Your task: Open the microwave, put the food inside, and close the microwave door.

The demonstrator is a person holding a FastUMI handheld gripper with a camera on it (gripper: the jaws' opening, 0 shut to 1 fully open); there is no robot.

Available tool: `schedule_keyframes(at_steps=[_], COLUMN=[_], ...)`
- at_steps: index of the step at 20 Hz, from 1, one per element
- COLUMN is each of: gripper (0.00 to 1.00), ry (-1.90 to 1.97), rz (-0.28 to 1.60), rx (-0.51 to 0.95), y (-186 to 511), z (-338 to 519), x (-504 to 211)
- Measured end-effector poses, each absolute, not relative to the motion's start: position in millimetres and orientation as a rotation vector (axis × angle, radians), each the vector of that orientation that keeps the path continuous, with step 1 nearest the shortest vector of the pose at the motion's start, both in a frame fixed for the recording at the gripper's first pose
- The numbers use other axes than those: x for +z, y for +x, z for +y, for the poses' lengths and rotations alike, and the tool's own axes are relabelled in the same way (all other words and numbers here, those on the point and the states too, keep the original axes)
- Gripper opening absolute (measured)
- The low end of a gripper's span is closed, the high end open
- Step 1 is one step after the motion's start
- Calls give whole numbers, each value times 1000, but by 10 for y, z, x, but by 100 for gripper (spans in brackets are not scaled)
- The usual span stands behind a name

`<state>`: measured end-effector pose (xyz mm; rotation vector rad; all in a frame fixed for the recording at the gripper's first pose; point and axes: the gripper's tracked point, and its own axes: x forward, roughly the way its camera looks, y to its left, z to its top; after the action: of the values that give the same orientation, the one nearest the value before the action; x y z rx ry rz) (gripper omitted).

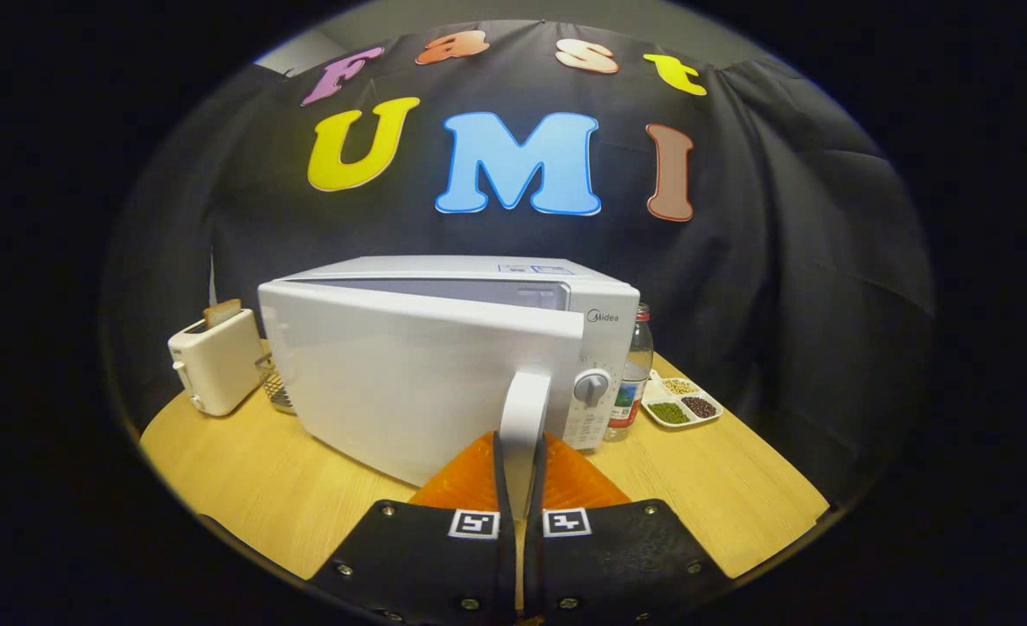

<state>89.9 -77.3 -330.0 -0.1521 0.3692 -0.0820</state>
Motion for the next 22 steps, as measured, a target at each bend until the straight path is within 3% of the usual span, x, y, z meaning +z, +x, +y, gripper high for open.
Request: schedule_keyframes(at_steps=[7,17,22], gripper=[2,2,2], ry=[-177,-194,-167], rz=[284,208,206], rx=[66,203,374], y=[116,-461,-617], z=[-171,901,1716], x=[-3308,-3386,-3464])
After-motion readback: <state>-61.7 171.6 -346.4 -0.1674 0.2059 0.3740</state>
